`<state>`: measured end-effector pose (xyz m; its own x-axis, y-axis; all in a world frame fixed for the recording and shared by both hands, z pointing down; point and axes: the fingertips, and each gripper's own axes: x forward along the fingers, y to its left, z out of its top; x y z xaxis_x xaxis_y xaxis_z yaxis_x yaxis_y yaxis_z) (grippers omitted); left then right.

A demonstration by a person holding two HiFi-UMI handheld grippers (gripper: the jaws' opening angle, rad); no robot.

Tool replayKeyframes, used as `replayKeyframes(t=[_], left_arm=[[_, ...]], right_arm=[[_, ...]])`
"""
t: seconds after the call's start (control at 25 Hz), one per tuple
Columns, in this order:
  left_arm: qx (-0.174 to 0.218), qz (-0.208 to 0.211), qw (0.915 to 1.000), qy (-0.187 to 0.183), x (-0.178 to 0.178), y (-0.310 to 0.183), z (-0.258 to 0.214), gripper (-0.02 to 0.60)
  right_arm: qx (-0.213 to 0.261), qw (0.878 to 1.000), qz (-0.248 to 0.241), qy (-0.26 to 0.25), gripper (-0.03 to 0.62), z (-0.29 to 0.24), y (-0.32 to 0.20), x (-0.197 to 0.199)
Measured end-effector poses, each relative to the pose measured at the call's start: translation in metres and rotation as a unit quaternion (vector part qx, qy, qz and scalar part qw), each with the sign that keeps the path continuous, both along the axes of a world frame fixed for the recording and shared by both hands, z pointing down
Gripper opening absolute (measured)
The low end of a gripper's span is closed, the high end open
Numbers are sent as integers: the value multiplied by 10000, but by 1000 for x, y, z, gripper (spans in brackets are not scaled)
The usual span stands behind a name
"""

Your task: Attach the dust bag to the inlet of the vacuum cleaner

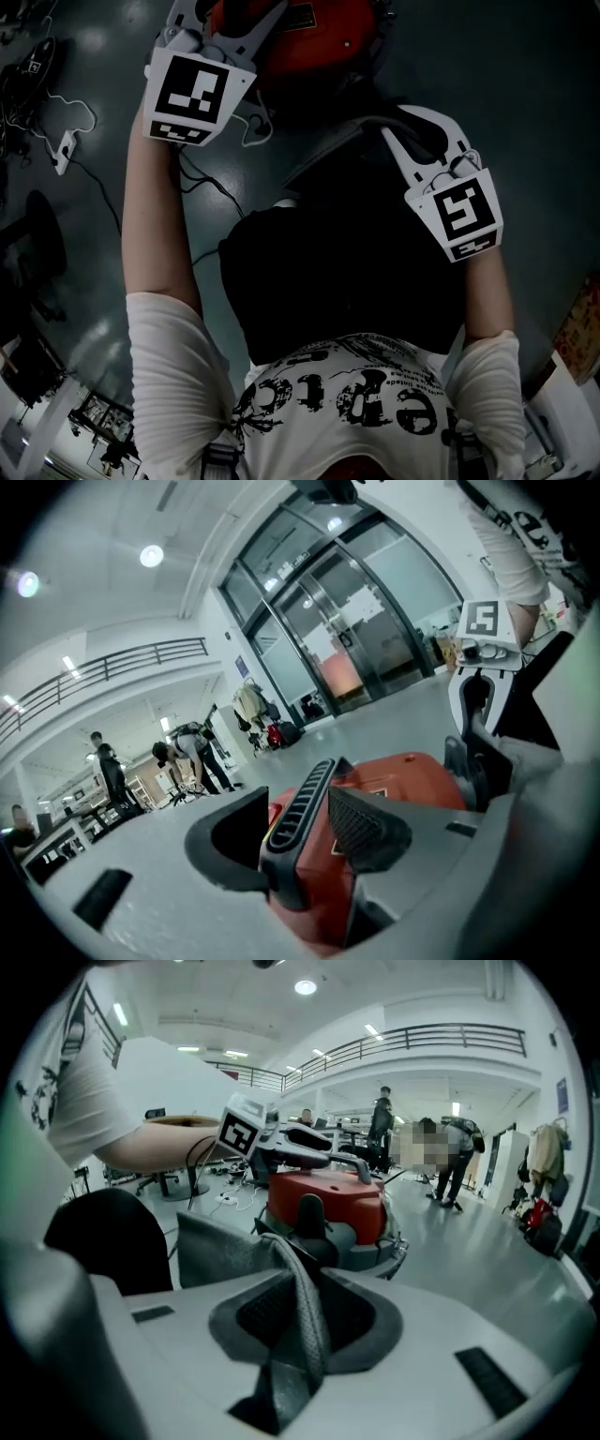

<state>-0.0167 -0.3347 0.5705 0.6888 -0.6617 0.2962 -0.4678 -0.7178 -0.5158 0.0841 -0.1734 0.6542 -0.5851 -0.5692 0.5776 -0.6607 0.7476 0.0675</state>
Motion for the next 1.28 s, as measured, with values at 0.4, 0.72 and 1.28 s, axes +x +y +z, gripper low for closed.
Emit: replayKeyframes(t=[0.4,0.72,1.28], left_arm=[[434,-1684,9395,2951,-73,63,-110,182],[-118,-2892,8990,3286,-88,149,-86,3],[-1432,-3058,8707,3577,-97,156,-243,3]], right_arm=[[1080,9900,636,-655,57,-106,1,27],[2017,9557,1242,-1747,2,-167,-8,29],[1961,9540,1532,-1672,2,-335,-6,6]])
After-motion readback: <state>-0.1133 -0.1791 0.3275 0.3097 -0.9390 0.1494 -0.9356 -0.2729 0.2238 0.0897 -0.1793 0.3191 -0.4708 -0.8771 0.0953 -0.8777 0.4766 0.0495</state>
